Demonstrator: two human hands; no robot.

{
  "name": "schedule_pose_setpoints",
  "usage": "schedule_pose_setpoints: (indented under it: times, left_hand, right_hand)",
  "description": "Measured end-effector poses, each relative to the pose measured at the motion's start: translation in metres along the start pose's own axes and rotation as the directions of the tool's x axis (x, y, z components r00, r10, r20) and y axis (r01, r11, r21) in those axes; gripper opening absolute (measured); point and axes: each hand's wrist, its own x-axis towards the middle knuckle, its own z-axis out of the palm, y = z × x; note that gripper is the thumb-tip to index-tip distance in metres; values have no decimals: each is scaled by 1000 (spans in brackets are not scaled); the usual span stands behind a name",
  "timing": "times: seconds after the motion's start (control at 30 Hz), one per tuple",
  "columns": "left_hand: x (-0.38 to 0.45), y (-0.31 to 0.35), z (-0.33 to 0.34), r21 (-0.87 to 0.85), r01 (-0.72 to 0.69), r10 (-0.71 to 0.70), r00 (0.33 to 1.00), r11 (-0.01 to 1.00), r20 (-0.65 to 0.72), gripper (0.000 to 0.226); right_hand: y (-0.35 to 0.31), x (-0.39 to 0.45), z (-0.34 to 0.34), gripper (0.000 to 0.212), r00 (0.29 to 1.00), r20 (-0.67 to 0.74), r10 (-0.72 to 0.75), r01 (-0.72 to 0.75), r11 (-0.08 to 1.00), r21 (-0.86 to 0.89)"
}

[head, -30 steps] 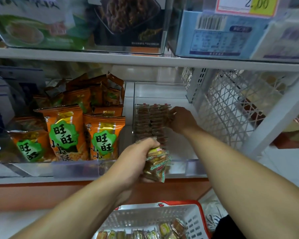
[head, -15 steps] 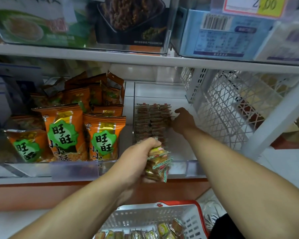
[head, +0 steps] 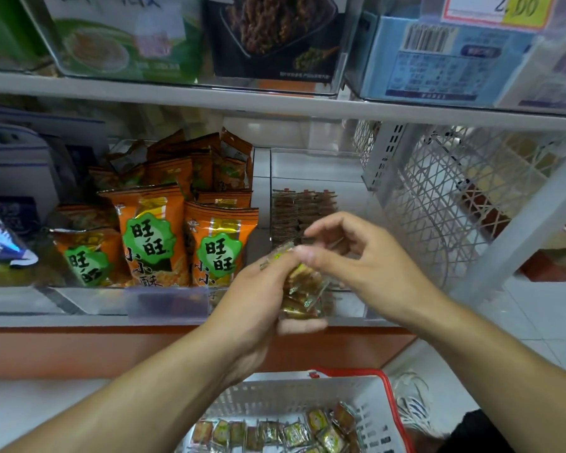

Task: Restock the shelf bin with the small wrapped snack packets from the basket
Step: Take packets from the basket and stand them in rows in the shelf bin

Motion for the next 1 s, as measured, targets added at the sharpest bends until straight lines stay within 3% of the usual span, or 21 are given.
schedule_pose_setpoints:
  times: [0.13,0.23,0.33,0.43,0.57,1.0]
  left_hand:
    - [-3,3,3,-49,-49,50,999,998,21,34]
    - [-3,3,3,-84,-57,63,996,995,70,49]
    - [-3,3,0,-126,-50,65,990,991,124,34]
    - [0,-1,-1,-122,-28,42,993,992,112,31]
    - [2,-5,-4,-106,-87,94,994,991,60,37]
    - [5,-6,-9,80,-258,262,964,963,-52,29]
  right_hand:
    - [2,-5,2,55,994,-41,102,-102,995,-2]
    - [4,-2,3,43,966,85,246,-257,953,163]
    - [5,4,-5,23,923,165,348,-384,862,330]
    - [6,10,-13,21,893,166,418,-448,799,401]
    - [7,14,-22,24,899,128,418,-430,791,436]
    - [6,5,-27,33,841,354,410,-529,759,379]
